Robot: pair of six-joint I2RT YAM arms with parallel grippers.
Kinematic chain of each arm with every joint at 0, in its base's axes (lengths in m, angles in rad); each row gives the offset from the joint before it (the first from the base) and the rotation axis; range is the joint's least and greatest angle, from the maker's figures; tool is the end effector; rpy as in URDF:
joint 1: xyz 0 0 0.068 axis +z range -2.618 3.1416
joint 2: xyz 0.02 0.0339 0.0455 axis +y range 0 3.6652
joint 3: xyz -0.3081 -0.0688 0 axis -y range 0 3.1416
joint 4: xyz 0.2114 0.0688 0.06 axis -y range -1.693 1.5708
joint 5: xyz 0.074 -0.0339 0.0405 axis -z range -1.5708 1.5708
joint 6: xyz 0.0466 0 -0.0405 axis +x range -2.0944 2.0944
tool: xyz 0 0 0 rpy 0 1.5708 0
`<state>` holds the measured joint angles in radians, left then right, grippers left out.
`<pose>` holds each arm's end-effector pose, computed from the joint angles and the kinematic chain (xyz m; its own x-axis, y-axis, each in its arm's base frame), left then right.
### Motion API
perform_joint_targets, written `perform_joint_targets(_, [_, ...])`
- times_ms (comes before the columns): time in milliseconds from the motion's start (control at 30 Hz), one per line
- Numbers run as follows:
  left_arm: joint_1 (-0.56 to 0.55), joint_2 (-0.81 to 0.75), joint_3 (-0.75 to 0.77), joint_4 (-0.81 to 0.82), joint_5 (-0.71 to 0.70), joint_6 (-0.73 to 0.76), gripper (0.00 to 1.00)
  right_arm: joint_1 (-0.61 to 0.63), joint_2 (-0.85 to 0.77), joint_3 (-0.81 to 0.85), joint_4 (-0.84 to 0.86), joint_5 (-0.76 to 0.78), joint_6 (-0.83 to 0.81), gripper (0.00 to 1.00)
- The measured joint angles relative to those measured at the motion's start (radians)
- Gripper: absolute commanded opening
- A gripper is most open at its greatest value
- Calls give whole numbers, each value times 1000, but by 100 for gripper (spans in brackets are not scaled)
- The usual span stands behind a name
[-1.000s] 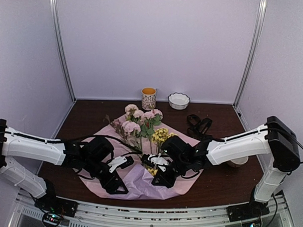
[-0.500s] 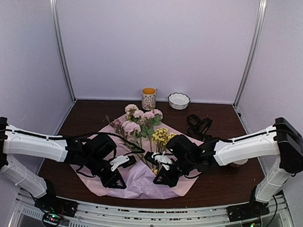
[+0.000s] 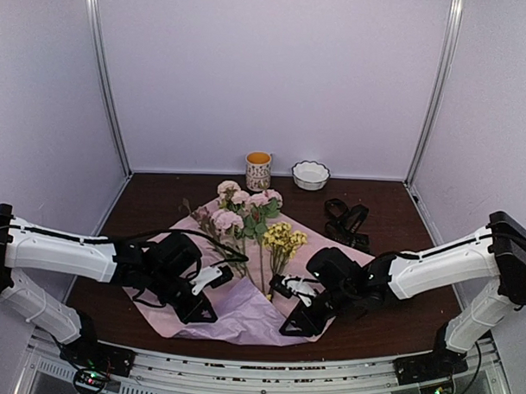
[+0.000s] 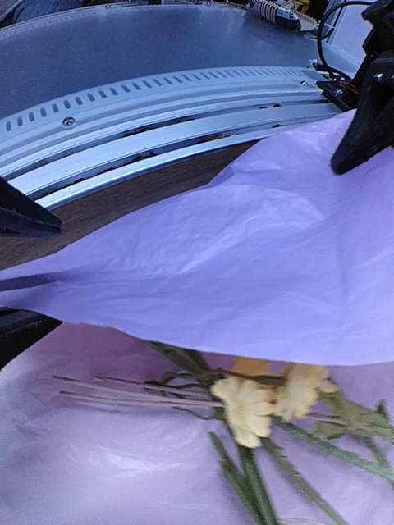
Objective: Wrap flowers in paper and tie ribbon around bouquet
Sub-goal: Pass from the right arm to the left, then press the fold line of the 1/4-folded wrapping paper.
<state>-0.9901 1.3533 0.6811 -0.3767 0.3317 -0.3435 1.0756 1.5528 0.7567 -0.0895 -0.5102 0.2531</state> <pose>0.1053 -0.1882 0.2273 -0.7440 0.5535 -0.3743 0.6680 0.6047 -0.4337 0.1120 0.2552 0.2237 -0.5853 -0.6238 -0.5180 -0.7934 0.3088 0.5245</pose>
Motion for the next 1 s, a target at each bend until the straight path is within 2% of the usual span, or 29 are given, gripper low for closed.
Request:
perform_joint_targets(133, [0,1,0,0,-24,-4,0,1,-1,-67,40,-26,63,27])
perform_joint_targets(267, [0,1,0,0,-40,-8,0,9,-1,-87,80,-49,106,6])
perform_joint_targets(333, [0,1,0,0,-44,-12,0,13,-1,-90,101,-56,128,0])
perform_joint_targets(367, [0,1,0,-2,-45,-14,3,13,-1,-92,107,-58,132,0])
perform_joint_targets(500, [0,0,0,-27,-44,-26,41,13,-3,-95,103,-54,146,0])
perform_joint_targets(600, [-9,-5,0,-72,-39,-45,49,13,-5,-93,80,-50,148,0])
perform_joint_targets(800, [-96,5,0,-197,-63,-89,45,12,-6,-82,26,-50,164,0])
perform_joint_targets(1000, [-98,42,0,-273,-106,-132,44,0,-7,-77,0,-50,165,0])
